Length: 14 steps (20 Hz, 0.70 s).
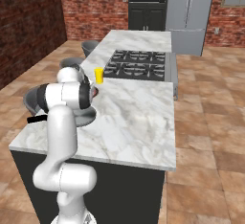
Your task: Pick up the pan with the steak in it and place it on the dining table. Then place the steak on the plate.
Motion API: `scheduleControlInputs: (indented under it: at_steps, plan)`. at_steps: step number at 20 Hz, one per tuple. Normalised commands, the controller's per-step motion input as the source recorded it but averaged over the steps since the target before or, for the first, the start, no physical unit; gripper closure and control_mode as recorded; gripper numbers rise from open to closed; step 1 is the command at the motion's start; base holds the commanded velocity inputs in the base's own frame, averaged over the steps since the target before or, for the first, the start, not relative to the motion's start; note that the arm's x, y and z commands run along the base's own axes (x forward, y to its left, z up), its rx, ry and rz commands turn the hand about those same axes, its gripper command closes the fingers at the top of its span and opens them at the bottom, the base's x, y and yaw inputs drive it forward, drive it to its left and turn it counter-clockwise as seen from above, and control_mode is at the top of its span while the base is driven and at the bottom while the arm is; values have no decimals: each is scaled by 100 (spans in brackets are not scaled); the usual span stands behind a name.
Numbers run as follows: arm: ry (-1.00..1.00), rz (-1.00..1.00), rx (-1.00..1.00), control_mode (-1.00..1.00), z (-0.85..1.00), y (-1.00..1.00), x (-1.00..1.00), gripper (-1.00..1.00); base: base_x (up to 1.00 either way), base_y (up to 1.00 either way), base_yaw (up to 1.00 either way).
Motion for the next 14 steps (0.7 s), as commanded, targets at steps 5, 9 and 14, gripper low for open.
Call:
scheduleControlInputs:
  at_steps: [5, 9, 14]
  plan:
    - [0, 0, 0, -100, 0, 0, 0, 100, 0, 0, 0]
    - [1, 0, 0, -100, -9, 0, 4, 100, 0, 0, 0]
    - [0, 0, 0, -100, -15, 0, 15, 100, 0, 0, 0]
